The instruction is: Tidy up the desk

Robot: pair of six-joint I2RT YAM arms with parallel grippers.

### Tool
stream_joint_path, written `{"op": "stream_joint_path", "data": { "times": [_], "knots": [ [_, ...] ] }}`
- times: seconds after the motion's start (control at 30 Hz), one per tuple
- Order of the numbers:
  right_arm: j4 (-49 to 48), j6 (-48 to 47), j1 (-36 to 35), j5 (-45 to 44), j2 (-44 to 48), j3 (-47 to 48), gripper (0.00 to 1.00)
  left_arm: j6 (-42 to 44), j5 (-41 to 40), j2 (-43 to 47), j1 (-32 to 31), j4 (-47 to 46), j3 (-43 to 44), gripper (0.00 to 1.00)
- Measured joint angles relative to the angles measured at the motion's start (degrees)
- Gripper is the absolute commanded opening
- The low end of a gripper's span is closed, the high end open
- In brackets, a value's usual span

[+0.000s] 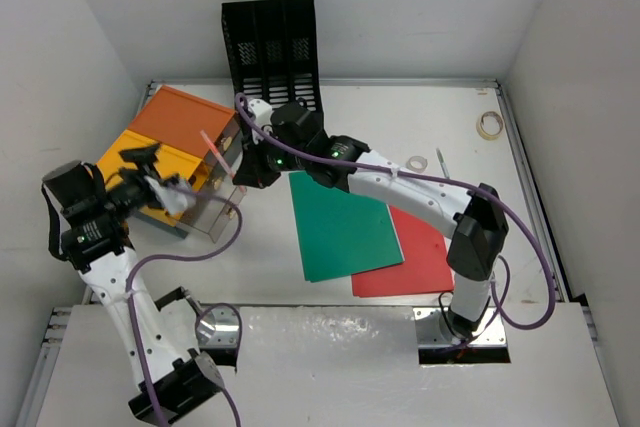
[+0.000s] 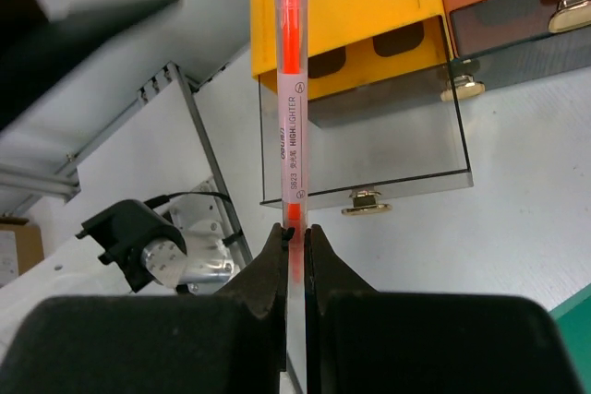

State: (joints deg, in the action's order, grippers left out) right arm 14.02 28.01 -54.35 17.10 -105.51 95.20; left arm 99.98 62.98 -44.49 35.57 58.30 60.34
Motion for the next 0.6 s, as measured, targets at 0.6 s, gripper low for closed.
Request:
{"op": "stream_joint_path", "data": {
  "times": [0.6],
  "knots": [
    [1.8, -1.0, 4.2, -3.3, 0.0, -0.5, 0.0, -42.6, -49.0, -14.7, -31.9, -48.0, 0.7, 0.69]
  ]
}}
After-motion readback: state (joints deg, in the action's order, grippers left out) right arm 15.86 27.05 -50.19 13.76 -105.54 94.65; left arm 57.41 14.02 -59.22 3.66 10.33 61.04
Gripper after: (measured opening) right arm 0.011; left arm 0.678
